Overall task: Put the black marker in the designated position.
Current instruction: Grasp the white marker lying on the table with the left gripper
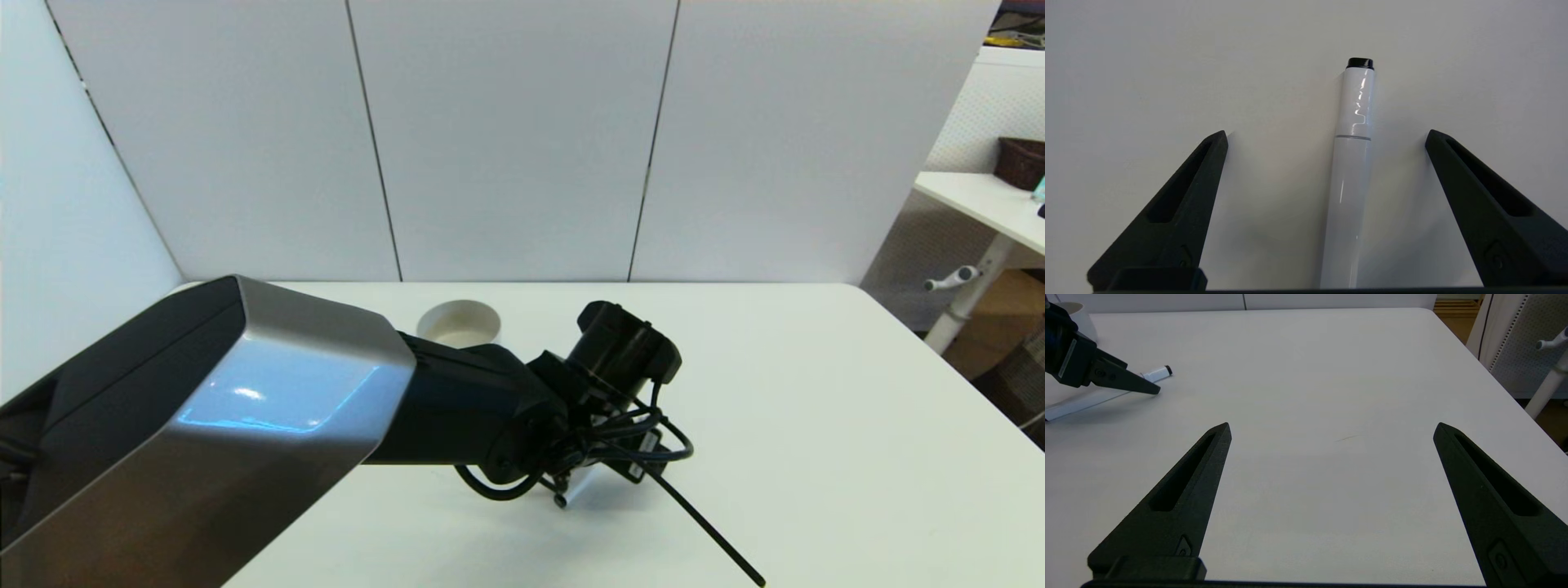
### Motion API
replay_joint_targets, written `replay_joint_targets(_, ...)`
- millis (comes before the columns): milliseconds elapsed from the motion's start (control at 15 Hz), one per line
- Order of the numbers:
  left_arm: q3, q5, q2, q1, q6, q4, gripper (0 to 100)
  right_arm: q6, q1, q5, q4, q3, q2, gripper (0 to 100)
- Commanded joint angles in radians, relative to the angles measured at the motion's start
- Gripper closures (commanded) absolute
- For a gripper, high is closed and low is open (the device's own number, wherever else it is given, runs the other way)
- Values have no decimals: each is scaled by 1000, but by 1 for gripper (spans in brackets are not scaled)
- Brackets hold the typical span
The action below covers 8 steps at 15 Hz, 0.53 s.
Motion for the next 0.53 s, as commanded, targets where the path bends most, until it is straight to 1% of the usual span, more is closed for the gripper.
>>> replay_joint_targets(67,3,3,3,-2,5,5,0,0,0,1,-1,1,1,0)
replay_joint_targets(533,2,4,5,-2,3,5,0,0,0,1,-1,-1,1,0)
